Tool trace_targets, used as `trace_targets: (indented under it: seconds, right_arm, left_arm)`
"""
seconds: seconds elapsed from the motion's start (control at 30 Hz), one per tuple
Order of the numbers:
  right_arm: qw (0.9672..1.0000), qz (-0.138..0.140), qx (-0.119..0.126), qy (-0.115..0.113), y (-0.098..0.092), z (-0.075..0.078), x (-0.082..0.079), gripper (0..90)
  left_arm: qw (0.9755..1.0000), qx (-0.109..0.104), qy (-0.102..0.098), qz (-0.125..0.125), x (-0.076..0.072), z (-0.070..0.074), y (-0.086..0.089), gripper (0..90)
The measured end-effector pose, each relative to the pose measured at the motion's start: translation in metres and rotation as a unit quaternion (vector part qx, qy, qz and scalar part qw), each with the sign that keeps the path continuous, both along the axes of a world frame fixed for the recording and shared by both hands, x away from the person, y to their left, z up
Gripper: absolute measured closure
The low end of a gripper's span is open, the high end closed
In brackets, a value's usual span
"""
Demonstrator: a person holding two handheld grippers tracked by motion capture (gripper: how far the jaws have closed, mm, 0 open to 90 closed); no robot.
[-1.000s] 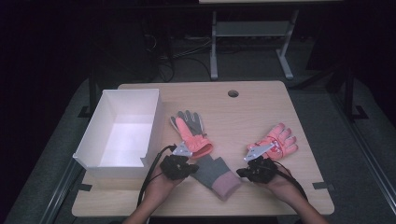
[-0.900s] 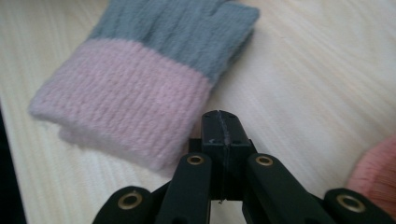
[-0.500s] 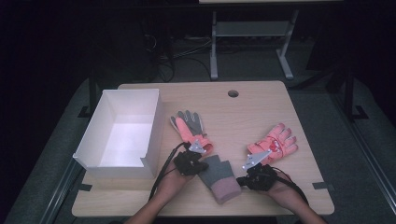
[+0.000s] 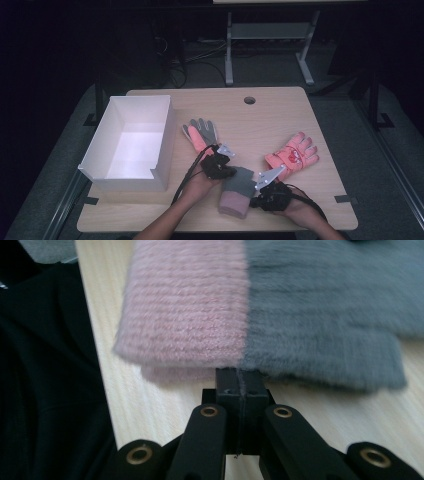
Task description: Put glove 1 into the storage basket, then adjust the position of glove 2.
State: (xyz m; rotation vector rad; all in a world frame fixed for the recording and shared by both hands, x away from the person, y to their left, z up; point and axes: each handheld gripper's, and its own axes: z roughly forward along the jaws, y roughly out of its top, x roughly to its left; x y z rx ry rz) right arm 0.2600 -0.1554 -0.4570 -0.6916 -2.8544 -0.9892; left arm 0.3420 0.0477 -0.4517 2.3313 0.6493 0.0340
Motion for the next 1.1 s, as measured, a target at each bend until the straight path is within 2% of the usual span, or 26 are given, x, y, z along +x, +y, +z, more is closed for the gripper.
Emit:
trace_targets:
  seconds: [0.03,0.13,0.2,0.4,0.53,0.63,0.73,0.8,0.97,1.1]
  right_arm:
    - [1.0000,0.007,0.000,-0.005,0.001,-0.001,0.001,90.0]
    - [0.9998,0.019,0.008,0.000,0.008,-0.001,-0.001,90.0]
    - [0.9994,0.032,0.009,-0.010,0.012,-0.003,0.000,90.0]
    - [0.9987,0.048,0.012,-0.013,0.023,-0.004,-0.002,90.0]
    - [0.9990,0.040,0.015,-0.013,0.018,-0.002,-0.003,90.0]
    - [0.9996,0.019,0.020,-0.006,0.009,0.001,-0.005,90.0]
    - [0.9995,-0.003,0.031,-0.002,-0.002,0.003,-0.004,86.3]
    - [0.9993,-0.013,0.034,-0.004,-0.009,0.005,-0.004,83.9]
    - [0.9984,-0.043,0.036,-0.010,-0.025,0.008,-0.005,70.1]
    - [0.9970,-0.068,0.033,-0.014,-0.041,0.007,-0.006,62.2]
  left_arm:
    - [1.0000,0.002,0.001,-0.005,0.001,0.000,-0.002,89.7]
    - [0.9997,0.013,0.000,-0.021,0.006,0.001,-0.007,89.7]
    - [0.9997,0.010,0.000,-0.023,0.007,0.001,-0.010,89.7]
    - [0.9996,0.000,0.002,-0.029,0.006,-0.001,-0.017,89.7]
    - [0.9995,-0.002,0.003,-0.030,0.006,0.002,-0.012,89.6]
    - [0.9997,-0.012,0.005,-0.022,0.003,0.007,-0.006,87.6]
    - [0.9995,-0.022,0.011,-0.017,-0.001,0.013,0.000,80.5]
    - [0.9993,-0.022,0.016,-0.023,-0.004,0.017,0.006,74.0]
    - [0.9988,-0.012,0.035,-0.031,-0.014,0.020,0.012,46.2]
    - [0.9990,-0.003,0.026,-0.035,-0.025,0.022,0.015,32.5]
